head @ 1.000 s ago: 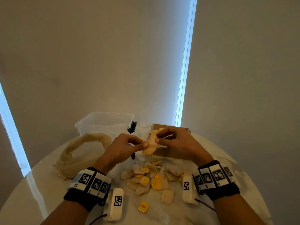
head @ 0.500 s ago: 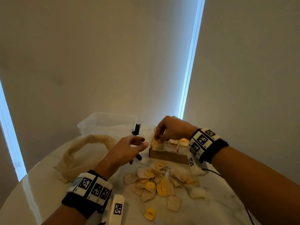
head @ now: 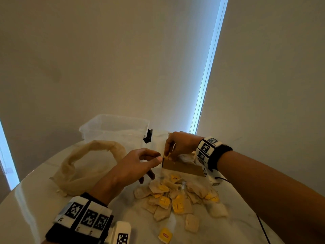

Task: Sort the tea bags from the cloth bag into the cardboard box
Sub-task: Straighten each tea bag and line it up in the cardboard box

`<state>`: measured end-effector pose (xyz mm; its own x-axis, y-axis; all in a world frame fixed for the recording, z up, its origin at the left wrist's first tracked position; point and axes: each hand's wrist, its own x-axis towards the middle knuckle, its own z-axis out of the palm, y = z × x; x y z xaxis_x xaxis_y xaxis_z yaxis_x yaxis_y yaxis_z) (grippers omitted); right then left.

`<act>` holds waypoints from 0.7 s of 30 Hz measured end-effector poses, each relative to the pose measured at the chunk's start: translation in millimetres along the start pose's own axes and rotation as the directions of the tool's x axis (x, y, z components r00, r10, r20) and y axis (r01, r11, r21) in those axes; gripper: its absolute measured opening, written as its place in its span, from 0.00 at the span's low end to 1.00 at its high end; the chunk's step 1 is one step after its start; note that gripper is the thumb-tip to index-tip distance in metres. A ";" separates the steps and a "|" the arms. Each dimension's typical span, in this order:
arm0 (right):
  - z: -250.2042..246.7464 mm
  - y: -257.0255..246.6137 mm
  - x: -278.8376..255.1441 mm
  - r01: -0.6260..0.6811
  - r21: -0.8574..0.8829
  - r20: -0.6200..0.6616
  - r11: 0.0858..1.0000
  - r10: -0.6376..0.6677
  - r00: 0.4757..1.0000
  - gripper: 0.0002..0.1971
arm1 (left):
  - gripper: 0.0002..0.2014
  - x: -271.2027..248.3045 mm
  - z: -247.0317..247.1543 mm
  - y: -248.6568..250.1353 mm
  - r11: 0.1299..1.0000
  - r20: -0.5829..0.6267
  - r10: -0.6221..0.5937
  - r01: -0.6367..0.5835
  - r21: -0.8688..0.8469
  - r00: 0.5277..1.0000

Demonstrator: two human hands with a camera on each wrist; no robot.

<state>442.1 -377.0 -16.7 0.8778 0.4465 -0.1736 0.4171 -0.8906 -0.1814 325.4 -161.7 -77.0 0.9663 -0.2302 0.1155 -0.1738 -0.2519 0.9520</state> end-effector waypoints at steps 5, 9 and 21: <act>6.9 -2.9 5.6 0.028 -0.060 0.000 0.998 -0.028 1.000 0.10 | 0.19 -0.5 -1.9 1.3 1.000 -0.013 0.000 0.000 0.007 1.000; 7.5 -3.5 6.2 0.038 -0.061 -0.044 0.997 -0.040 0.998 0.08 | 0.20 -1.8 -2.3 2.1 1.000 -0.012 -0.003 0.003 0.017 1.000; 13.8 -3.0 7.5 -0.008 -0.153 -0.079 0.988 -0.004 0.997 0.06 | 0.18 -3.2 -0.1 0.2 0.999 -0.031 0.001 0.001 0.046 1.000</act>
<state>444.1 -369.9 -30.7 0.8920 0.4417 -0.0961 0.4411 -0.8970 -0.0293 322.3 -160.9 -77.1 0.9717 -0.2006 0.1249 -0.1815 -0.2952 0.9380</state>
